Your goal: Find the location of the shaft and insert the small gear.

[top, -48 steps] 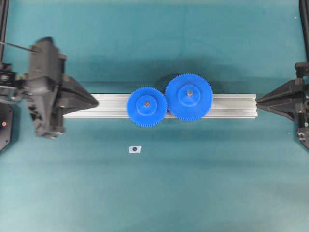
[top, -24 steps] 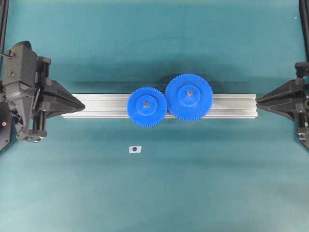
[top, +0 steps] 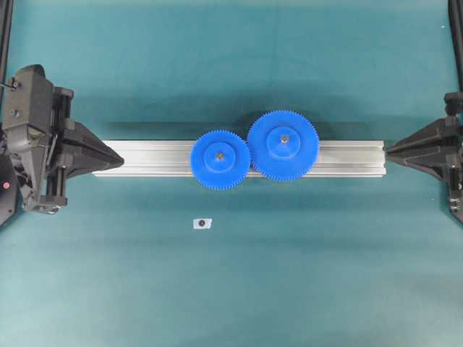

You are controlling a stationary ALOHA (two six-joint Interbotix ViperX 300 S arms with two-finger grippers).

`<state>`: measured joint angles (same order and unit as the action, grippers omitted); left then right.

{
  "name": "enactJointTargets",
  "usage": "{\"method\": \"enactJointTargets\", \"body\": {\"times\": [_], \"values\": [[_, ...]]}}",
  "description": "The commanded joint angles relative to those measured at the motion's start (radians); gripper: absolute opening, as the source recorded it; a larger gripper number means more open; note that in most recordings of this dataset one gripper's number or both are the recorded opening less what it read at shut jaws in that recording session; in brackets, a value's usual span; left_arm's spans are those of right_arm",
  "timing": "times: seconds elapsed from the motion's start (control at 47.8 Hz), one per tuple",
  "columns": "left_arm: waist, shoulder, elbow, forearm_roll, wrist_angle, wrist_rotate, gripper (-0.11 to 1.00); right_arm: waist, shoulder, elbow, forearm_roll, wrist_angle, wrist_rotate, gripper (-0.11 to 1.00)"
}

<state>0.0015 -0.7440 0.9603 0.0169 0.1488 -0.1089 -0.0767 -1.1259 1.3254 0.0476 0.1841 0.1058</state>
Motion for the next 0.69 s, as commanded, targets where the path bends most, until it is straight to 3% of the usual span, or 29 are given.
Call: {"method": "enactJointTargets", "body": {"times": [0.0, 0.669], "values": [[-0.003, -0.008, -0.006, 0.003, -0.014, -0.002, 0.01, -0.002, -0.002, -0.011, -0.002, -0.005, 0.008, 0.2], [-0.003, -0.014, 0.002, 0.003, -0.023, 0.002, 0.01, -0.002, -0.005, -0.015, -0.002, -0.003, 0.008, 0.2]]}}
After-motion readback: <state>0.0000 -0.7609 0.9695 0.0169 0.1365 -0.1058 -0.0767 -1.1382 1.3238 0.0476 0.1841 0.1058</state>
